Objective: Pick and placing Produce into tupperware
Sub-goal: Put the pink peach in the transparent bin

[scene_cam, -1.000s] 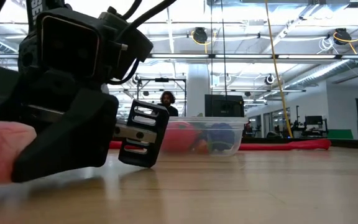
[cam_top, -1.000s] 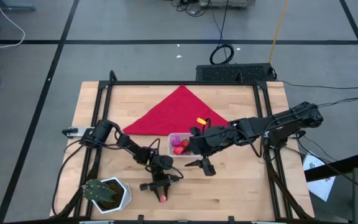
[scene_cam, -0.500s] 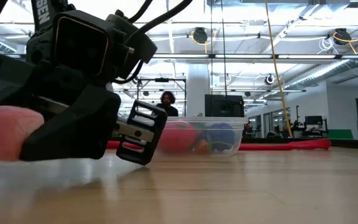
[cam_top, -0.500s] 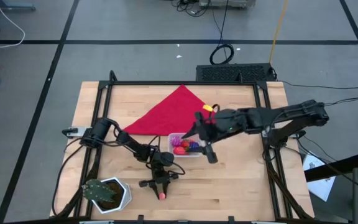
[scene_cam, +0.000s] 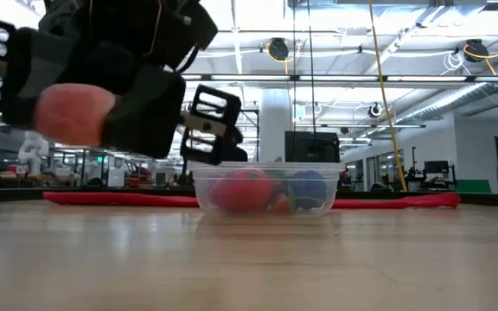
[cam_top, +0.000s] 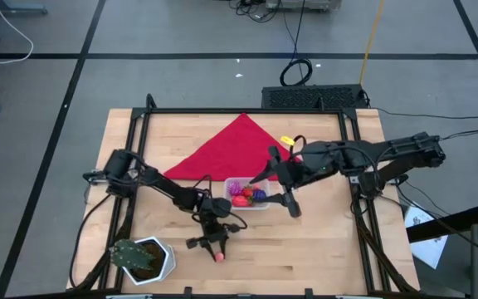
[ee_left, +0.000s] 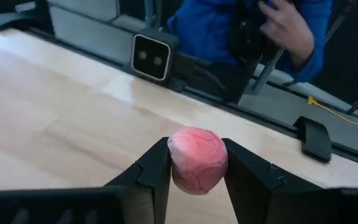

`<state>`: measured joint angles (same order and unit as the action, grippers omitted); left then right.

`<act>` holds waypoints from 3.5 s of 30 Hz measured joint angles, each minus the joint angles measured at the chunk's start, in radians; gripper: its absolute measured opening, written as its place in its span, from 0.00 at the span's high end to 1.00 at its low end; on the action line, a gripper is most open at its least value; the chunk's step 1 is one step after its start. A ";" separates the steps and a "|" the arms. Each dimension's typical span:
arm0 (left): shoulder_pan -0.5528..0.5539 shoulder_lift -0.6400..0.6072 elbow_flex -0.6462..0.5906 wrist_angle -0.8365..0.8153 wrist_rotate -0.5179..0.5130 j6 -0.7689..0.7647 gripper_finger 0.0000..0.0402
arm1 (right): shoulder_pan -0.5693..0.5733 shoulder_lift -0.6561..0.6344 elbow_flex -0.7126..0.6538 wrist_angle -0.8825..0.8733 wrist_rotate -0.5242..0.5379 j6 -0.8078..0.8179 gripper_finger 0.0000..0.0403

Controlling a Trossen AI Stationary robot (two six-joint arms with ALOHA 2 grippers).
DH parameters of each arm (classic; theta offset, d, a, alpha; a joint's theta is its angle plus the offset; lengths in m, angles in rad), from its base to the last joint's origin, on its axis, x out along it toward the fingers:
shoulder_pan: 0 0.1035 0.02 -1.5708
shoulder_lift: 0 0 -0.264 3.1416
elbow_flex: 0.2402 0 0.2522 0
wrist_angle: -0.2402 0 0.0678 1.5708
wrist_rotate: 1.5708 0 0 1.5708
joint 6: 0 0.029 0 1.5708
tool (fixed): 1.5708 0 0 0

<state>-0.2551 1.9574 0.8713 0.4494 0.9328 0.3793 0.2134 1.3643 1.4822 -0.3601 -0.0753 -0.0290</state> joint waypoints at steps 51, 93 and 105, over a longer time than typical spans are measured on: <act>0.446 -0.464 0.004 -0.401 -0.550 -0.251 0.68 | -0.011 -0.184 0.001 -0.108 0.005 -0.175 0.43; 0.266 -0.184 0.593 -1.196 -0.826 -0.326 0.68 | -0.011 -0.239 0.000 0.001 0.304 -0.348 0.43; 0.266 -0.060 0.591 -1.156 -0.801 -0.336 0.68 | -0.011 -0.248 0.000 0.034 0.341 -0.377 0.43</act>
<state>0.0105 1.8973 1.4628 -0.7067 0.1314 0.0429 0.2024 1.1160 1.4818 -0.3262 0.2653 -0.4057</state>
